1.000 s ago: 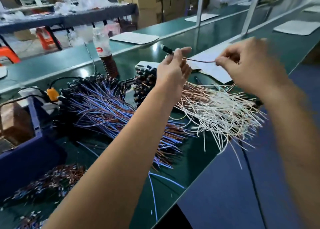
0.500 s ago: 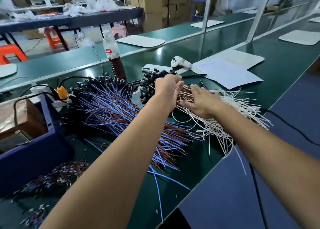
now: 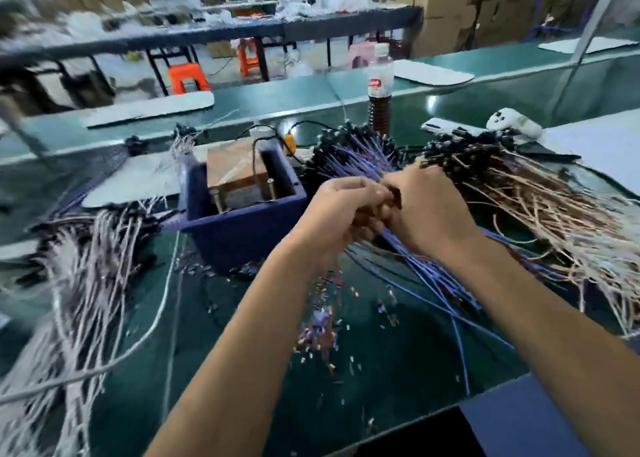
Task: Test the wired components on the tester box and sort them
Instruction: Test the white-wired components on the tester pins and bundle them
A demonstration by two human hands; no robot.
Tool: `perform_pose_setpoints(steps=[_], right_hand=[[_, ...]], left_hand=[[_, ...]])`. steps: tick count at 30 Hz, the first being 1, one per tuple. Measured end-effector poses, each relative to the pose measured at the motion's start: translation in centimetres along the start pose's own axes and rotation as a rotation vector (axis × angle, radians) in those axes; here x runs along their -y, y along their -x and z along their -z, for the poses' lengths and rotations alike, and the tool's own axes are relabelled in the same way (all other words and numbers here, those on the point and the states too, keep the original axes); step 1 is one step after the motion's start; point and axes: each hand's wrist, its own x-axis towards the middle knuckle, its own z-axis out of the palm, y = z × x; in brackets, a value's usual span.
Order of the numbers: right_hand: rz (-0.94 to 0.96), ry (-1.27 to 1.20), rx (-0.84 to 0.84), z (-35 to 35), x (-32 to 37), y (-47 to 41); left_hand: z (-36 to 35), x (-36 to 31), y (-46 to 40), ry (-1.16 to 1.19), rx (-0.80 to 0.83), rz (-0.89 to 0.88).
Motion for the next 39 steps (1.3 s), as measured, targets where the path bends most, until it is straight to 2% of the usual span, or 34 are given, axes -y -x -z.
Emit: perform_pose_setpoints(steps=[5, 8, 11, 14, 16, 18, 21, 25, 27, 31, 34, 35, 37, 39], right_hand=[[0.327, -0.039, 0.379, -5.7, 11.8, 1.3], [0.410, -0.104, 0.487, -10.2, 18.6, 2.6], [0.326, -0.230, 0.501, -13.5, 23.9, 2.0], [0.180, -0.275, 0.507, -16.2, 27.9, 0.4], [0.178, -0.181, 0.509, -17.6, 29.5, -0.4], [0.252, -0.043, 0.488, -18.6, 30.4, -0.9], [0.341, 0.122, 0.471, -18.8, 31.0, -1.3], [0.365, 0.173, 0.422, -18.6, 30.7, -0.9], [0.357, 0.144, 0.413, -18.7, 30.7, -0.5], [0.216, 0.038, 0.467, -18.7, 30.7, -0.7], [0.178, -0.073, 0.474, -18.4, 30.2, -0.4], [0.159, -0.121, 0.466, -18.3, 30.0, -0.3], [0.118, -0.201, 0.469, -18.0, 29.5, 0.0], [0.078, -0.270, 0.509, -17.7, 29.1, 0.1]], left_hand=[[12.9, -1.7, 9.7, -0.453, 0.118, 0.204], [18.3, -1.8, 14.5, -0.808, -0.012, 0.374], [21.9, -1.4, 16.2, -1.027, -0.329, 0.483], [24.7, -1.0, 15.8, -1.232, -0.698, 0.426], [25.7, -0.6, 14.7, -1.280, -0.832, 0.374], [26.3, -0.5, 13.1, -1.341, -0.892, 0.351], [27.1, -0.2, 10.7, -1.493, -0.881, 0.380], [28.4, -0.2, 9.1, -1.568, -0.864, 0.452], [28.6, -0.1, 9.2, -1.515, -0.898, 0.412], [28.5, -0.1, 9.7, -1.332, -0.955, 0.278], [28.5, -0.7, 9.8, -1.167, -0.931, 0.329], [28.2, -0.9, 9.8, -1.043, -0.930, 0.334], [27.6, -1.1, 9.9, -0.609, -0.894, 0.317], [27.0, -1.4, 10.5, -0.151, -0.759, 0.324]])
